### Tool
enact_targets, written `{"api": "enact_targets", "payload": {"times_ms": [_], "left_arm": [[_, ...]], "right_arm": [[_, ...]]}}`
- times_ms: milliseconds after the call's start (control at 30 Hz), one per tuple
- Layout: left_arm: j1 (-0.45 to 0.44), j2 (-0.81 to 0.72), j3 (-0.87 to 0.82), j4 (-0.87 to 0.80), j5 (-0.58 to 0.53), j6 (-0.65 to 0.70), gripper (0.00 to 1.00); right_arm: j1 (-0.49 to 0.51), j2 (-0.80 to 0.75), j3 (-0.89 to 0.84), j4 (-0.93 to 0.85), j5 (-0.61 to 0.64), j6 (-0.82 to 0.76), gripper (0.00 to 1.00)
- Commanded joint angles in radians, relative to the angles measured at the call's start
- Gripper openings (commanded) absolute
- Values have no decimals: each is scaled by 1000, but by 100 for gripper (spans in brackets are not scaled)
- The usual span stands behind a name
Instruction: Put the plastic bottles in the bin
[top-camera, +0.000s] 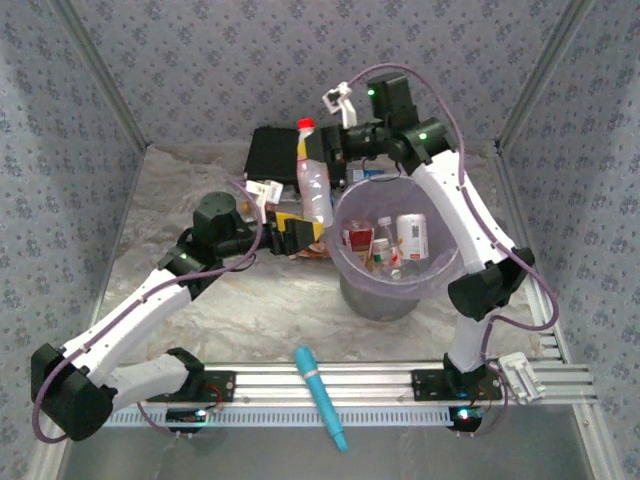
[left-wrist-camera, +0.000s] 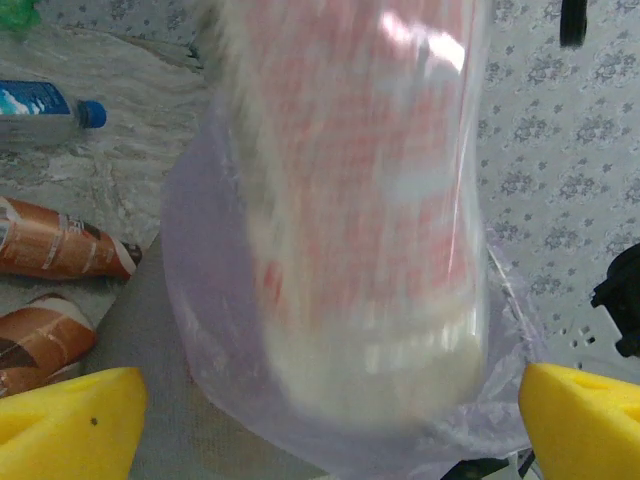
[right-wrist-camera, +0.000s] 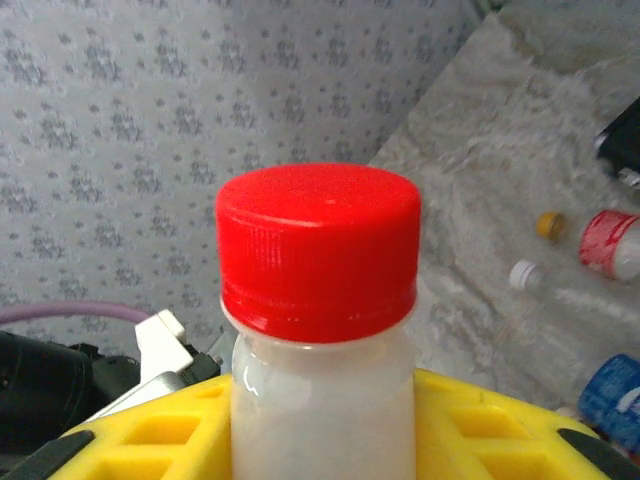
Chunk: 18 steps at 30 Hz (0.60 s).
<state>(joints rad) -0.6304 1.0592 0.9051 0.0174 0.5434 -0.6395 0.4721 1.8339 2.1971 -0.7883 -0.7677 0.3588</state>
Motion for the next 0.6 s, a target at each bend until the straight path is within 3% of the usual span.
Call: {"api": "enact_targets", "payload": {"times_ms": [0,167,300,567], "left_arm": [[-4,-50,-28,-39,-27,18,96],[0,-20,-33,-23,-36,-16,95],[-6,43,-3,45,6,-51,94],[-68,170,86,15,3,-16,94]], "right_arm": [[-68,-88,41,-20,-6,-12,40],[-165,-191,20,-101,72,-52,39],[-219,-302,-94,-142,185,-63,39],[-225,-443,-376,-187,369,-130,38]]}}
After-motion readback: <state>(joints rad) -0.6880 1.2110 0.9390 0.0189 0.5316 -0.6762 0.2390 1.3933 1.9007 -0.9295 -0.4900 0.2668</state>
